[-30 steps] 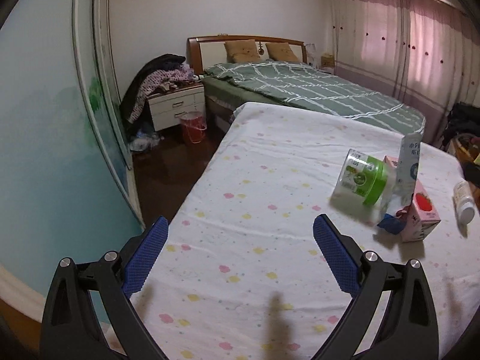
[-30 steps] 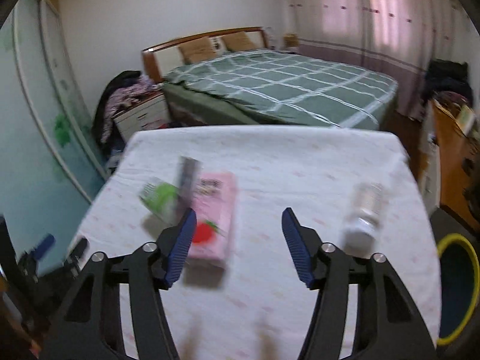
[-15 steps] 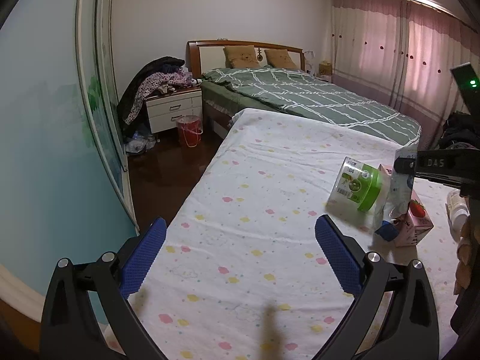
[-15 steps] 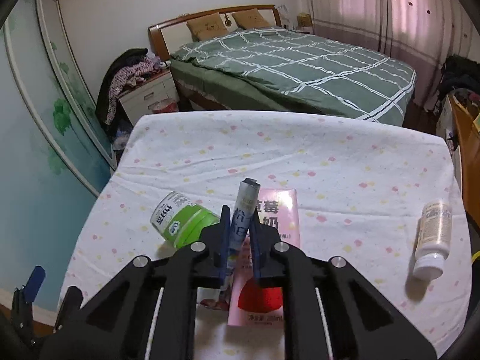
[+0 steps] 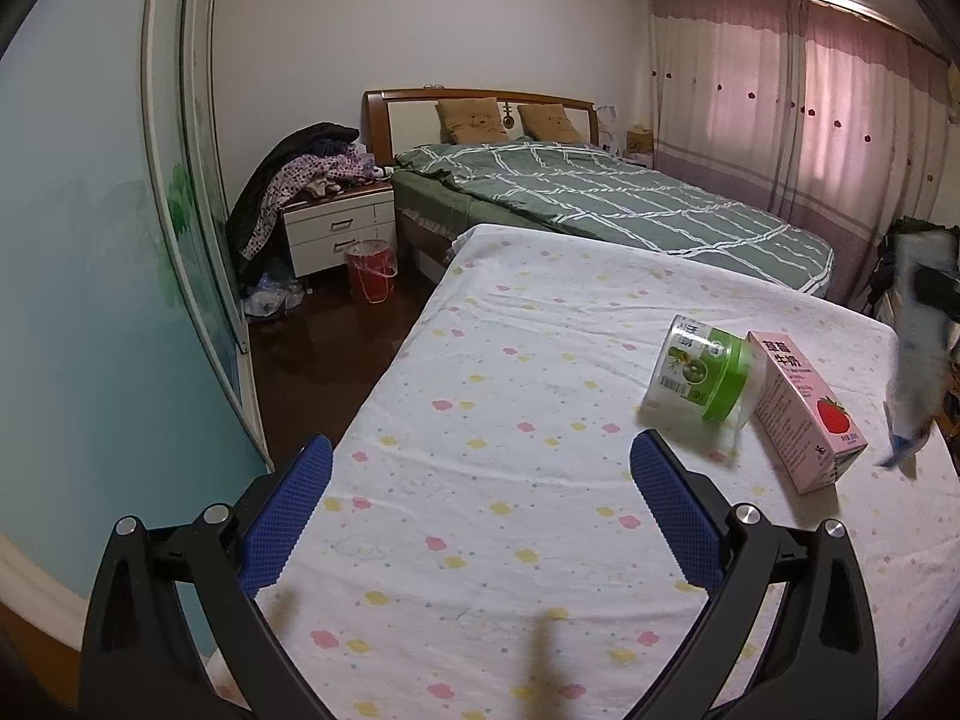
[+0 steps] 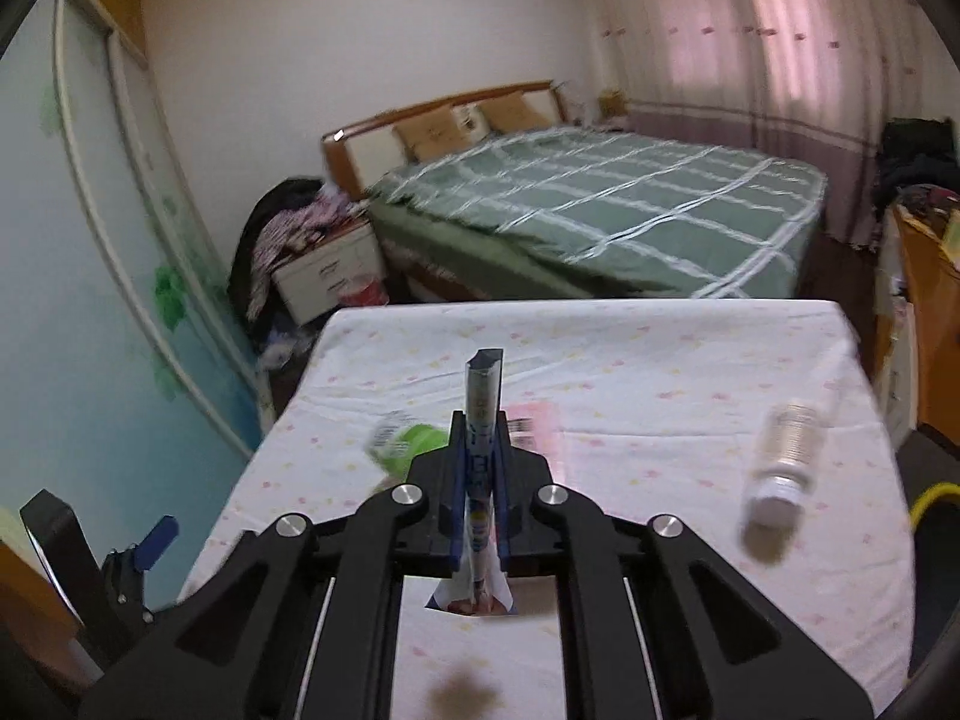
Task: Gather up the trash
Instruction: 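Grasp the small white tube with the right tool and lift it, then carry the tube with the right tool over the bin and release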
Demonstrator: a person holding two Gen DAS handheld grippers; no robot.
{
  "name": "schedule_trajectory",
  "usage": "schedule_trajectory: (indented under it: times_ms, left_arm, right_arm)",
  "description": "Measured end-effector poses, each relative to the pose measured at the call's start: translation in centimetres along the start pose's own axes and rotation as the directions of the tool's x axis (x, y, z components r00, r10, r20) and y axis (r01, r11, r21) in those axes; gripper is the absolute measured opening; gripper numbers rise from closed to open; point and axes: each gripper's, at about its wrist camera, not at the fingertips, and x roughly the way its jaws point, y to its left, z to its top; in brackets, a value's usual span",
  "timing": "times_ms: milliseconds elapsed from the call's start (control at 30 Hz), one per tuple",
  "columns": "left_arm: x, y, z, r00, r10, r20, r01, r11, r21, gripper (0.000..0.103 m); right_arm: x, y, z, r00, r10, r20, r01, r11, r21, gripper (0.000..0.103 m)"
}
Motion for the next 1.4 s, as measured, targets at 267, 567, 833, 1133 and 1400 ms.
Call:
schedule_trajectory:
  times_ms: [267, 567, 833, 1133, 1400]
  left_arm:
    - [-0.2, -0.4, -0.2, 1.000, 0.000, 0.006, 0.000, 1.000, 0.012, 0.098]
    - [0.0, -0.7, -0.2, 1.000, 0.004, -0.010, -0.003, 1.000, 0.017, 0.098]
    - [0.4, -2.2, -0.3, 0.999, -0.003, -0.035, 0.006, 0.997, 0.077, 0.098]
    - [1.6, -5.3, 0.1, 0.986, -0.098, -0.137, 0.122, 0.976, 0.179, 0.098]
    - [3.5, -8.1, 2.9, 0.962, -0.195, -0.193, 0.239, 0.942, 0.236, 0.098]
  right_arm:
    - [-5.9, -12.8, -2.4, 0.940, -0.327, 0.094, 0.303, 0.930, 0.207, 0.008]
    - [-9.5, -25.5, -6.8, 0.787, -0.618, -0.002, 0.561, 0.713, 0.421, 0.008]
    - [-9.9, -29.8, -8.4, 0.687, -0.720, -0.096, 0.673, 0.581, 0.457, 0.010]
    - [-10.3, -31.1, -8.9, 0.648, -0.753, -0.115, 0.704, 0.533, 0.470, 0.038]
    - [-9.9, -31.1, -8.8, 0.688, -0.719, -0.100, 0.668, 0.573, 0.475, 0.045]
